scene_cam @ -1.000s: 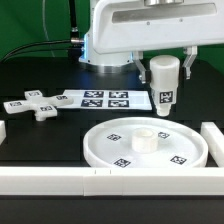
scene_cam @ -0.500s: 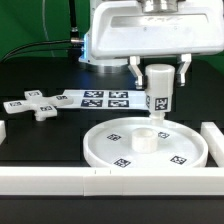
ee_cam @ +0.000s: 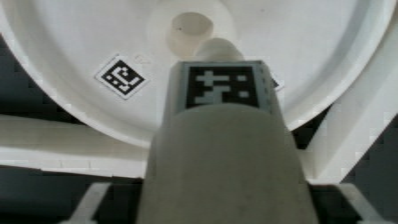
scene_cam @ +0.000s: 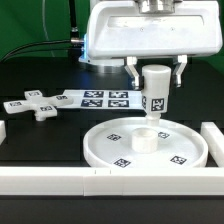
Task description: Assemble round table
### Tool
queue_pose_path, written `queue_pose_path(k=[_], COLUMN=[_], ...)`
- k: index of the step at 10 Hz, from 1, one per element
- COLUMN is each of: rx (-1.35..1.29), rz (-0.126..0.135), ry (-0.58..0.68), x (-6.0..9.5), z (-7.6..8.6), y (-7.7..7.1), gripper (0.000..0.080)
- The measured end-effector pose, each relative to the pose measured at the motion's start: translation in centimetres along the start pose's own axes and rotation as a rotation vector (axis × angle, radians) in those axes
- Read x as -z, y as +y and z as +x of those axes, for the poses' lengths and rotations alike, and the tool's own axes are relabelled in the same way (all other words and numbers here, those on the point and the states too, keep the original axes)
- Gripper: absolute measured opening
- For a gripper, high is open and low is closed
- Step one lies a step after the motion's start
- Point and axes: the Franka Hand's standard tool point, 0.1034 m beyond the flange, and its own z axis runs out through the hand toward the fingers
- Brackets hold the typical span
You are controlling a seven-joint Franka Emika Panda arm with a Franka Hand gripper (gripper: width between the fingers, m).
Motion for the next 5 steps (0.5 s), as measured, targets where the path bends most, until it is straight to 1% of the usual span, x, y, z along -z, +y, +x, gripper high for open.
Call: queue_pose_path(k=[1,3,5], rx=[0.015,0.022,0.020], rz=[-0.004,-0.008,-0.007], ry=[0.001,-0.006,-0.013], x=[-0.2,-0.7,-1.2], z=[0.2,-0.2,-0.6], y=[0.5,1.3,1.3], gripper=[0.0409,0.0409,0.0409])
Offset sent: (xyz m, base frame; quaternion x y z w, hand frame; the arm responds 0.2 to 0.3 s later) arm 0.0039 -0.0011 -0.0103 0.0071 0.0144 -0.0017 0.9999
